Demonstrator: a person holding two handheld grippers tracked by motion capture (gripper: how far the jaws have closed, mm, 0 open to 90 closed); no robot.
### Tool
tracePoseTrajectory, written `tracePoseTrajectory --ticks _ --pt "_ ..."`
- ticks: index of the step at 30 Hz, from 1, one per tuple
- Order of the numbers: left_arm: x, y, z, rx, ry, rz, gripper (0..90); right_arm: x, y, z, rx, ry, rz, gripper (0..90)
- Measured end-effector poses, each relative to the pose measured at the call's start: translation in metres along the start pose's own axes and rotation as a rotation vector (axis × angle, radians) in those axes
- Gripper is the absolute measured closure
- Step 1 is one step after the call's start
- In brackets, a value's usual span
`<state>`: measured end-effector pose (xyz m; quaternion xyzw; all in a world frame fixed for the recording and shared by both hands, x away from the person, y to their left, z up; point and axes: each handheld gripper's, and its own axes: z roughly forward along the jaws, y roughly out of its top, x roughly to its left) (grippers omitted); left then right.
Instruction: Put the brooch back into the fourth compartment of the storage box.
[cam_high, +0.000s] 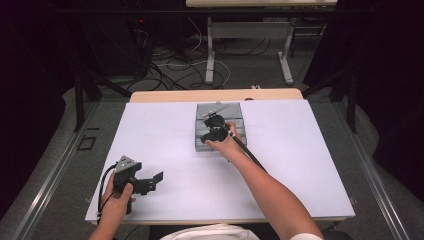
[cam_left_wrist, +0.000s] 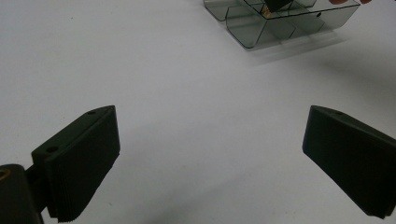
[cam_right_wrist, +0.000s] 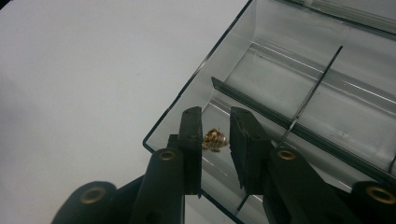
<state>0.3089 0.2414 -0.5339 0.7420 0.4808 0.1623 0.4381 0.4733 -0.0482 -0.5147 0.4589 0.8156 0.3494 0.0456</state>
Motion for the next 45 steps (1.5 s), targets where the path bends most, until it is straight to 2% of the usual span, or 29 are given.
tracePoseTrajectory --ticks 3,4,7,10,20,22,28,32,33,34,36,37,43,44,45 --pt "0.0 0.0 0.0 0.001 0.001 -0.001 4.3 -0.001 0.0 -0.001 -0.006 0.003 -0.007 72.5" --pt "0.0 0.0 0.0 0.002 0.0 0.001 4.3 0.0 0.0 -0.002 0.008 -0.006 0.005 71.9" --pt "0.0 0.0 0.0 0.008 -0.003 0.001 4.3 0.0 0.0 -0.003 -0.003 0.005 0.001 70.2" --pt "0.0 0.0 0.0 0.003 0.0 0.001 4.3 0.001 0.0 -0.005 -0.007 -0.003 0.007 68.2" --pt "0.0 0.0 -0.001 0.015 -0.005 0.001 4.3 0.001 0.0 -0.013 0.002 0.007 -0.008 58.8" --pt "0.001 0.0 -0.001 0.013 -0.005 0.001 4.3 0.003 -0.001 -0.013 -0.013 0.013 -0.004 57.7" --pt "0.0 0.0 0.0 0.001 0.002 -0.002 4.3 0.006 -0.002 -0.018 0.013 0.018 -0.036 53.3" --pt "0.0 0.0 0.0 0.001 0.002 -0.003 4.3 0.007 -0.003 -0.021 -0.001 0.031 -0.048 50.8" --pt "0.0 0.0 0.0 0.001 0.002 -0.003 4.3 0.007 -0.004 -0.023 0.006 0.015 -0.058 50.3" --pt "0.0 0.0 -0.001 0.007 -0.001 -0.002 4.3 0.008 -0.004 -0.024 -0.001 0.03 -0.058 49.5" --pt "0.0 0.0 0.0 0.002 0.002 -0.003 4.3 0.009 -0.004 -0.027 0.008 0.025 -0.068 48.2" --pt "0.0 0.0 0.0 0.002 0.002 -0.003 4.3 0.01 -0.005 -0.027 -0.01 0.027 -0.065 47.9" --pt "0.0 0.0 0.0 0.002 0.002 -0.003 4.3 0.016 -0.007 -0.037 0.011 0.016 -0.092 45.1" --pt "0.0 0.0 0.0 0.001 0.003 -0.002 4.3 0.017 -0.006 -0.041 0.061 0.004 -0.093 44.3" --pt "0.0 0.0 0.0 0.002 0.002 -0.002 4.3 0.017 -0.009 -0.04 0.016 0.013 -0.1 43.4"
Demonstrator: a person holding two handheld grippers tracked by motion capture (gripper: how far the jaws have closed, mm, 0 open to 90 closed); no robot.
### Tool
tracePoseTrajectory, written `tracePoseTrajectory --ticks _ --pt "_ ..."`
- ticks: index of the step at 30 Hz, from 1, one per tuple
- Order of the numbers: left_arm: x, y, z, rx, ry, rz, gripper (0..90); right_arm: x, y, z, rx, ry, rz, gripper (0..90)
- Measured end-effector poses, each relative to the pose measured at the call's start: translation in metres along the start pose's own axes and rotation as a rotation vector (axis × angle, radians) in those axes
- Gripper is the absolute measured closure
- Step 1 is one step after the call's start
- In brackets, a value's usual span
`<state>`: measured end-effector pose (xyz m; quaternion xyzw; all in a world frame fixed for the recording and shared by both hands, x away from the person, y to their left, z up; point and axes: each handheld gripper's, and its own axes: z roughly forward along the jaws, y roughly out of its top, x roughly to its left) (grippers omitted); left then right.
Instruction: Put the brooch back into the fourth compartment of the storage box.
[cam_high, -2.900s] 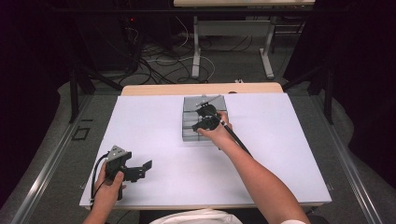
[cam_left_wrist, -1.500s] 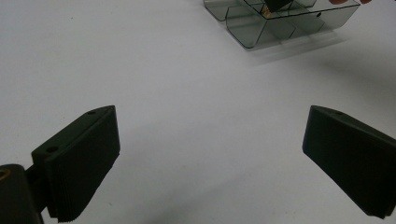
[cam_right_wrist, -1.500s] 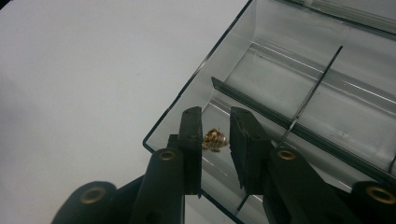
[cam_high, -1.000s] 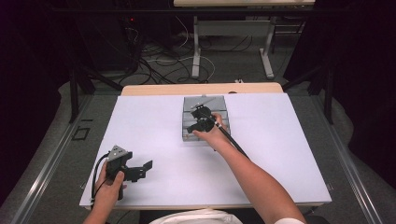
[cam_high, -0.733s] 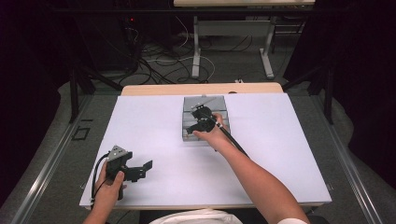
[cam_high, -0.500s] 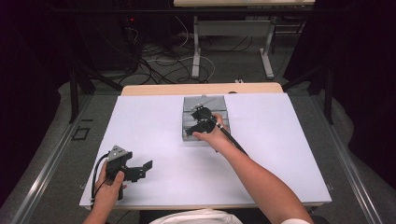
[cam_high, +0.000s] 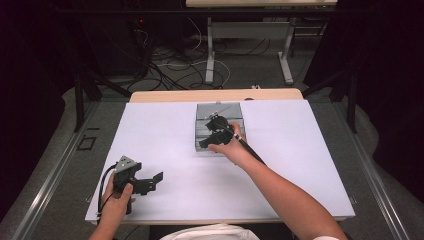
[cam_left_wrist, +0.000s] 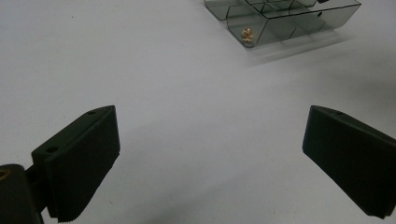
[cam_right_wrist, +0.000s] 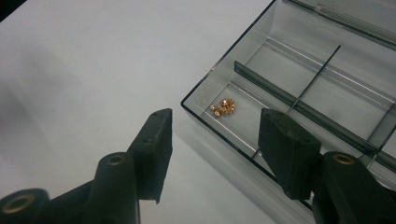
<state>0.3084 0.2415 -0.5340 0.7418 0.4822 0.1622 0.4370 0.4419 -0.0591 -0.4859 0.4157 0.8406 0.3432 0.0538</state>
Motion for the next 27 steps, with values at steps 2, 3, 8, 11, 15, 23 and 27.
tracePoseTrajectory --ticks 2,3,8,11,15,23,27 --pt "-0.001 0.0 0.0 -0.001 -0.004 -0.006 4.3 0.001 -0.002 -0.002 -0.01 0.003 -0.001 41.7" --pt "0.0 0.0 0.0 0.001 -0.001 0.002 4.3 0.001 -0.002 -0.003 -0.018 0.0 0.003 40.8" --pt "0.0 0.0 0.0 0.002 0.001 0.005 4.3 0.002 -0.005 -0.009 -0.003 -0.003 -0.015 37.0" --pt "0.0 0.0 0.0 0.001 -0.001 0.004 4.3 0.003 -0.008 -0.012 -0.003 0.004 -0.034 34.7" --pt "0.0 0.0 0.0 0.0 0.001 0.003 4.3 0.004 -0.012 -0.017 0.03 0.002 -0.056 33.2" --pt "0.0 0.0 0.0 0.001 0.002 0.002 4.3 0.004 -0.025 -0.026 -0.006 0.0 -0.049 28.0" --pt "0.0 0.0 0.0 0.001 0.003 0.002 4.3 0.003 -0.033 -0.032 -0.001 -0.011 -0.056 22.7"
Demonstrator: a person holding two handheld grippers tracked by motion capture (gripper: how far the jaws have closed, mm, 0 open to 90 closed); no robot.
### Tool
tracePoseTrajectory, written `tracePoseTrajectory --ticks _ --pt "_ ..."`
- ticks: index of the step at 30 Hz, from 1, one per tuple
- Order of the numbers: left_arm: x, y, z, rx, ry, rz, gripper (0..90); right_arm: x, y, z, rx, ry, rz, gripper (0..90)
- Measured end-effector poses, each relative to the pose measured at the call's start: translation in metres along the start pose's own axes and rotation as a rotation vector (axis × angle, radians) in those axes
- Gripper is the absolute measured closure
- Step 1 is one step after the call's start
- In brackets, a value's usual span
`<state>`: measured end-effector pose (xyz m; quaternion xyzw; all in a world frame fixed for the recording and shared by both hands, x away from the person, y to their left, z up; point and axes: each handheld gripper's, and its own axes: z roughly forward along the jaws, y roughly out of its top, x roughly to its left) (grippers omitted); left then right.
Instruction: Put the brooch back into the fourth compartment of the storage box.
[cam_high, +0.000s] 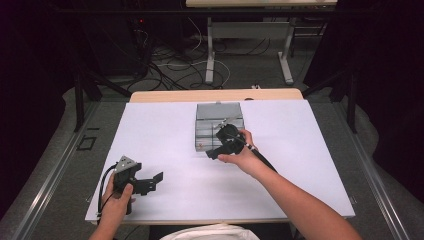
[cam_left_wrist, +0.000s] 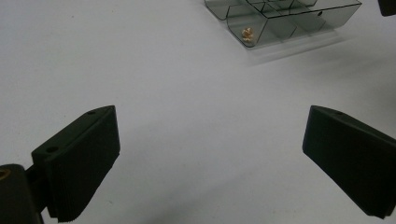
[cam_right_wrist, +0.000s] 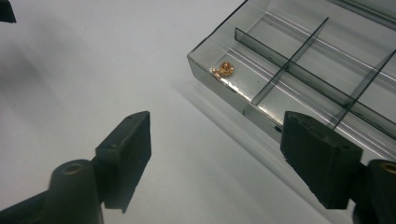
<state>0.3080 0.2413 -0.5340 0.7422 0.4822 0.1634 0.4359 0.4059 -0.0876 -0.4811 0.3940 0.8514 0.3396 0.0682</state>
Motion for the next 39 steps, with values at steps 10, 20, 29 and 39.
tracePoseTrajectory --ticks 10,20,29,39 --pt "0.0 0.0 0.0 0.011 -0.004 0.004 4.3 -0.005 -0.016 -0.018 -0.053 -0.022 -0.01 15.5" --pt "-0.001 0.0 0.001 0.003 0.0 -0.001 4.3 -0.021 -0.035 -0.04 -0.08 -0.06 0.009 6.7" --pt "-0.001 0.0 0.001 0.004 0.0 -0.005 4.3 -0.036 -0.054 -0.056 -0.098 -0.093 0.038 0.0" --pt "-0.002 -0.001 0.001 0.005 0.005 -0.008 4.3 -0.046 -0.077 -0.068 -0.121 -0.142 0.055 0.0"
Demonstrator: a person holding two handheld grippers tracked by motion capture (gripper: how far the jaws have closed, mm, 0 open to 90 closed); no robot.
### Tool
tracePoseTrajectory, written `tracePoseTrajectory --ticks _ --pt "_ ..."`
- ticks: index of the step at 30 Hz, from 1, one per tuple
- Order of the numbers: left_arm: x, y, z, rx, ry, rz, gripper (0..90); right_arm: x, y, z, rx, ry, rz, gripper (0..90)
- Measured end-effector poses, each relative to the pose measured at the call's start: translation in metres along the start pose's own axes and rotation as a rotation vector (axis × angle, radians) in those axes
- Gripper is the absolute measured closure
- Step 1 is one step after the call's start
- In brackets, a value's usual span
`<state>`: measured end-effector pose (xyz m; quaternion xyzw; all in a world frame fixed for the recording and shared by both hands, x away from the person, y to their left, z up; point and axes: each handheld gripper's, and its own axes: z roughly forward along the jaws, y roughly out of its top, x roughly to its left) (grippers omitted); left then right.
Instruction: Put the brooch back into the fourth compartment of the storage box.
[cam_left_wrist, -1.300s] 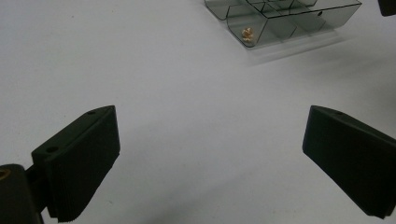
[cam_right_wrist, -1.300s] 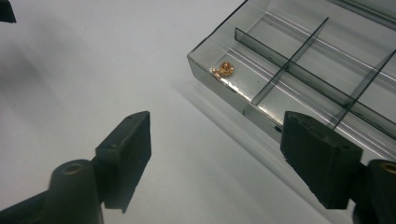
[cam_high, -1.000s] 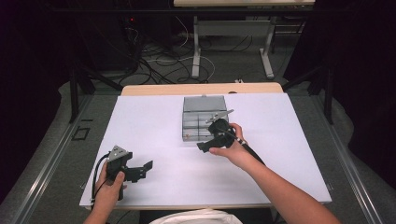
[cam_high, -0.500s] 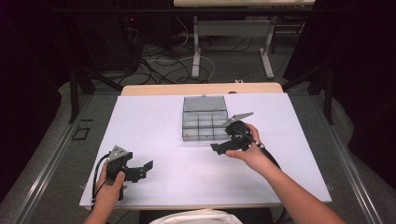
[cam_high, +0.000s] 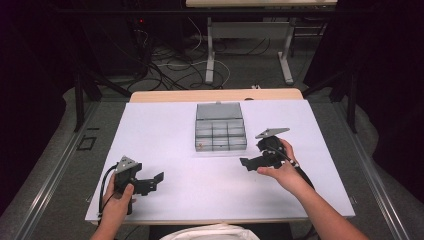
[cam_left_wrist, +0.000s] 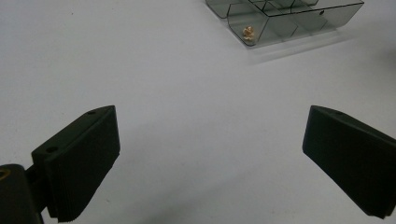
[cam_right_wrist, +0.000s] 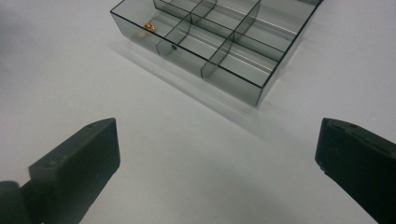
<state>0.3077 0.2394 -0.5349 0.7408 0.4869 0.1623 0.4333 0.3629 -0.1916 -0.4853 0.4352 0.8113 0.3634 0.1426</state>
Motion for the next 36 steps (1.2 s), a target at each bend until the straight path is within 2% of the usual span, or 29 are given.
tracePoseTrajectory --ticks 6,15,20,26,36 --pt "0.0 0.0 0.0 -0.001 -0.002 0.0 4.3 -0.006 -0.013 -0.002 -0.012 -0.018 0.015 0.0" --pt "0.0 0.0 -0.001 0.002 -0.002 0.001 4.3 -0.017 -0.033 -0.004 -0.027 -0.041 0.064 0.0" --pt "0.0 0.0 0.0 0.001 0.0 0.0 4.3 -0.022 -0.045 -0.002 -0.031 -0.076 0.073 0.0" --pt "0.0 0.0 0.0 0.003 -0.001 0.006 4.3 -0.026 -0.055 0.001 -0.038 -0.056 0.105 0.0" --pt "0.001 0.0 -0.001 -0.001 0.002 0.005 4.3 -0.027 -0.059 0.004 -0.045 -0.06 0.1 0.0"
